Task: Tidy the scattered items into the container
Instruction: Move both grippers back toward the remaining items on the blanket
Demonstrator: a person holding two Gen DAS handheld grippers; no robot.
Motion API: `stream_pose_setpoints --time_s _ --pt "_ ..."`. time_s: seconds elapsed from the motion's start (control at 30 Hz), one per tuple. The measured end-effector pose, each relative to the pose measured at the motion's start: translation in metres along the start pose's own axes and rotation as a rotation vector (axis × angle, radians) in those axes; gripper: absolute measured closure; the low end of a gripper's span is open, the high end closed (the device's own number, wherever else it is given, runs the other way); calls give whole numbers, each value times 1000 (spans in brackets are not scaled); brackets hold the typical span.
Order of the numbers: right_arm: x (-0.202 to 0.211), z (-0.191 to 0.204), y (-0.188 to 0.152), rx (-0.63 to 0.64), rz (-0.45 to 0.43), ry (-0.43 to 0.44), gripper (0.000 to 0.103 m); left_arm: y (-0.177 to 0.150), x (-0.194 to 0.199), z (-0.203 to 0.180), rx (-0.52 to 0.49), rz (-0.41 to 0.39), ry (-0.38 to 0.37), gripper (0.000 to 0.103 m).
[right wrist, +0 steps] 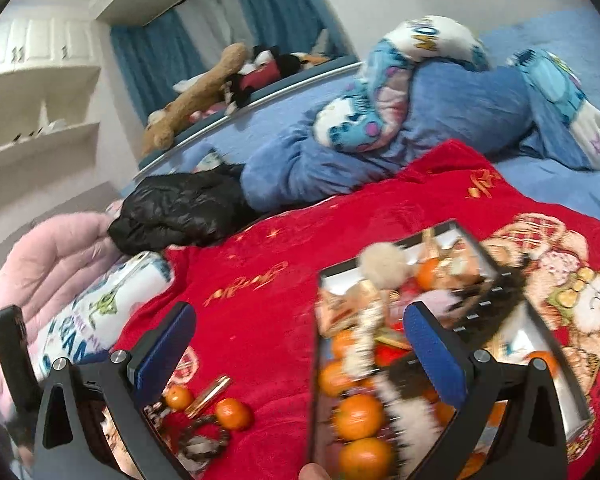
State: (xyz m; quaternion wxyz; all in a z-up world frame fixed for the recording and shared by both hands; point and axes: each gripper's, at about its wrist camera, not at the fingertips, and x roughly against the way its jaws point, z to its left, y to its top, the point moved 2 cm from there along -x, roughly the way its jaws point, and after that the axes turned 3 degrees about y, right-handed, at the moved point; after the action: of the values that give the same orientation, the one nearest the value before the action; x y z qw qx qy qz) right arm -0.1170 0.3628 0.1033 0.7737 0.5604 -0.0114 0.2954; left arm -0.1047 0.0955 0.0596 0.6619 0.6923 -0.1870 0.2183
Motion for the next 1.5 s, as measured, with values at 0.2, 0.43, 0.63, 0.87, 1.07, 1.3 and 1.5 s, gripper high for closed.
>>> stream_pose_setpoints --time_s 0.2,0.43,0.63,0.87,1.07,1.3,1.5 --pt "-12 54 -27 79 35 -4 0 -14 17 62 54 -11 49 0" --pt "-21 93 -58 40 51 -2 0 -35 23 88 72 10 79 0" --pt "-34 113 -73 97 99 1 0 -51 12 98 73 55 80 0" --pt "-40 83 -76 -41 146 4 0 -59 -20 89 57 145 55 0" --pt "-39 73 -75 -53 159 -33 0 -67 -39 75 40 183 51 0" --pt "-40 67 -78 -97 179 -5 0 -72 -48 40 -1 190 -24 0" --pt "-40 62 -79 -127 188 17 0 -73 -51 26 -44 169 -22 1"
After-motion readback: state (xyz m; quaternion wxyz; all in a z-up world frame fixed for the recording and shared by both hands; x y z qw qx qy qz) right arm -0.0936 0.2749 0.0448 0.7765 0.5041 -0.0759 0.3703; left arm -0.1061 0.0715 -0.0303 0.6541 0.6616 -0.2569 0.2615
